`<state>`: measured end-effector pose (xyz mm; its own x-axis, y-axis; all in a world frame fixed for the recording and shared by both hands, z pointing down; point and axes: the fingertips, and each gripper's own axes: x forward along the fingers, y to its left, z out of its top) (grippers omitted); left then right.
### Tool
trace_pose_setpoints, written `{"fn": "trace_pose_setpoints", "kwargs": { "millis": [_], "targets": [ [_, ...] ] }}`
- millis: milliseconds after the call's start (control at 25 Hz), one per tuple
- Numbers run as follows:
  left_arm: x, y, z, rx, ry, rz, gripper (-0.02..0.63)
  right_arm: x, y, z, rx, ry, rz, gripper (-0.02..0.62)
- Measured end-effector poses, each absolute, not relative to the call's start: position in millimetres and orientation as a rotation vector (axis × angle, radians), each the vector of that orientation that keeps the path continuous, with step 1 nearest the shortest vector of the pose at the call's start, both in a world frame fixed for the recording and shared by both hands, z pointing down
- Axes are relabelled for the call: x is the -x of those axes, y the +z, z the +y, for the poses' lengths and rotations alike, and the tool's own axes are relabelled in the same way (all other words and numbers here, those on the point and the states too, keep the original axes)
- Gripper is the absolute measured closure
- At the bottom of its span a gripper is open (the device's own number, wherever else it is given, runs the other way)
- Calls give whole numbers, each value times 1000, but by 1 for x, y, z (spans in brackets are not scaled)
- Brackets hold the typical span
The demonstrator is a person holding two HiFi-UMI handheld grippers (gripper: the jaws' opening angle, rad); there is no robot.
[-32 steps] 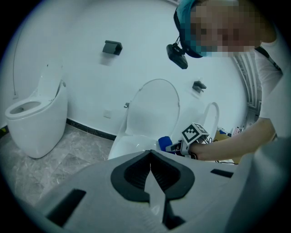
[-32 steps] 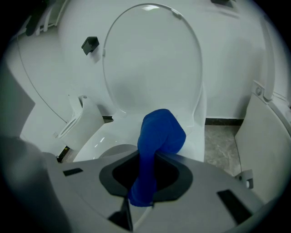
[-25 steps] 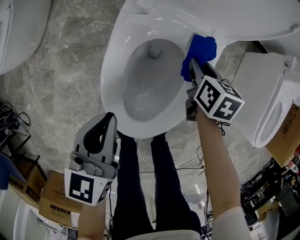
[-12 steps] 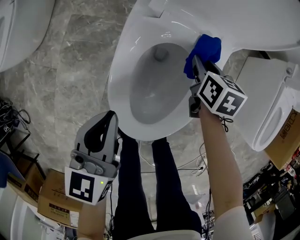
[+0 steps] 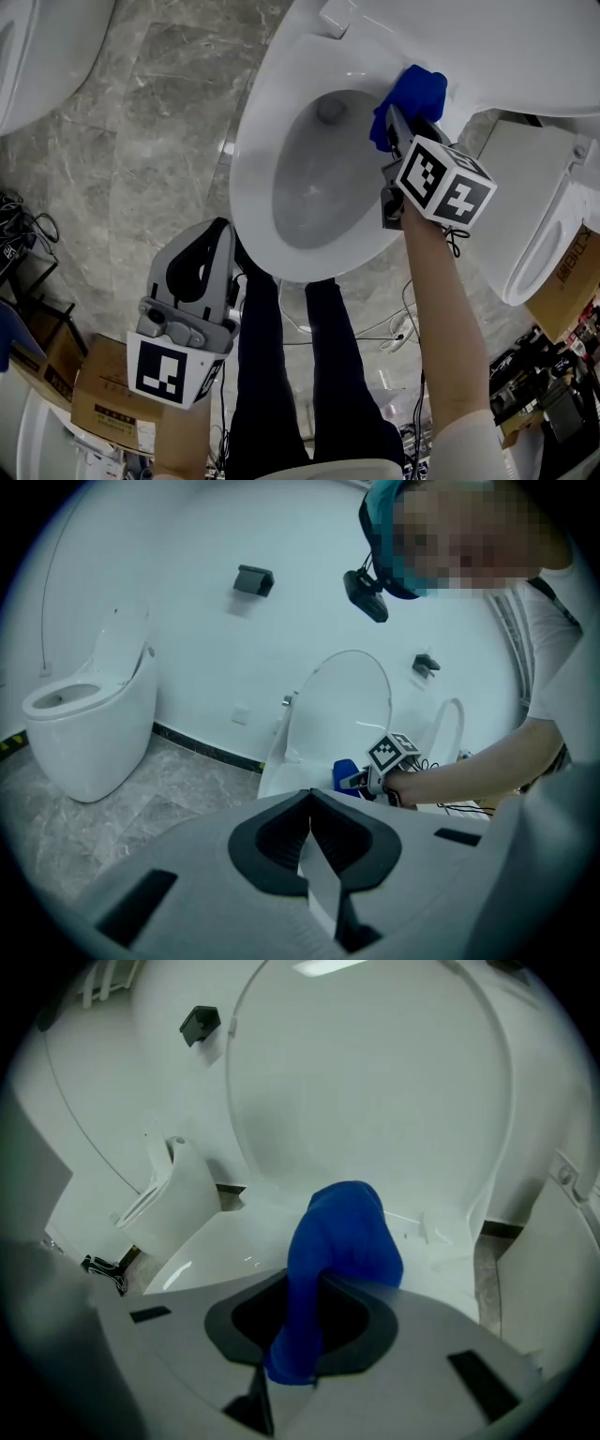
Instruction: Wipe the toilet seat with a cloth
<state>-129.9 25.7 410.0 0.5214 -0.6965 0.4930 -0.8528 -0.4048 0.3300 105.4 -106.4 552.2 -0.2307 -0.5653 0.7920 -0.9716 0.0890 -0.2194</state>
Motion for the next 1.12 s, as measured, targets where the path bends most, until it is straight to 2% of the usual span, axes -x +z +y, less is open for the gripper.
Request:
{"fn": "trace_pose_setpoints", "kwargs": {
  "millis": [1120],
  "targets": [
    [174, 405, 41, -2201, 353, -1313, 597, -26, 554, -123, -1270, 945, -1970, 522]
  ]
}}
